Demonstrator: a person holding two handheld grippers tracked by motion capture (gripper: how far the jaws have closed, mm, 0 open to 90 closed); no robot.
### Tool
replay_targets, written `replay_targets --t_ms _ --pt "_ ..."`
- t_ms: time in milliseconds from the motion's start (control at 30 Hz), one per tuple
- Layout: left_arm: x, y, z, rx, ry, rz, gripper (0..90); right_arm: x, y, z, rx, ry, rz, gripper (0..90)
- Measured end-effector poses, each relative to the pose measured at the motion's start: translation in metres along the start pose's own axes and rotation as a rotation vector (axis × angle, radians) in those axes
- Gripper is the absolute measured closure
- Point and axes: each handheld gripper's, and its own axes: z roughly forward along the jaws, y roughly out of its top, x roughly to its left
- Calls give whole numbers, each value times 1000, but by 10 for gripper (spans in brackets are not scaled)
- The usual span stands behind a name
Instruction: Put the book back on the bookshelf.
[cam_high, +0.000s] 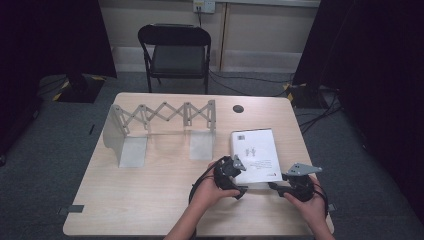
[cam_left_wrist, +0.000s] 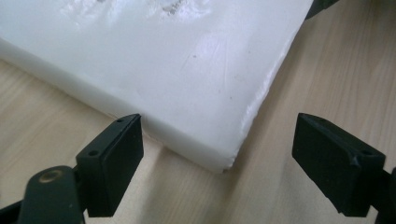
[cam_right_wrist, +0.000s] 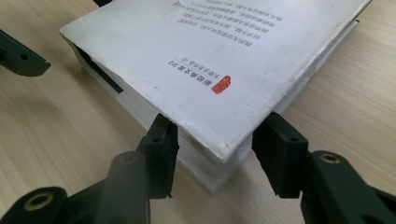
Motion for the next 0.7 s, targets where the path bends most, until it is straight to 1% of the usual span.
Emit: replay_targets --t_ms 233,300,333,367,433,467,500,700 --pt "0 8 2 -5 9 4 162 0 1 -1 -3 -1 -3 520" --pt "-1 11 4 5 14 19 162 1 2 -1 -6 -3 -1 523" --pt "-1 11 4 5 14 19 154 1 2 -1 -6 -3 -1 523" --pt "-1 14 3 7 32 29 155 1 2 -2 -9 4 2 529" --pt "-1 16 3 -9 42 27 154 2 3 -2 -14 15 -1 536" --pt "-1 17 3 -16 41 15 154 2 4 -2 -16 22 2 543" --pt "0 18 3 -7 39 21 154 3 4 -2 -20 27 9 545" --pt "-2 23 7 -28 47 55 158 4 6 -3 -25 28 16 550"
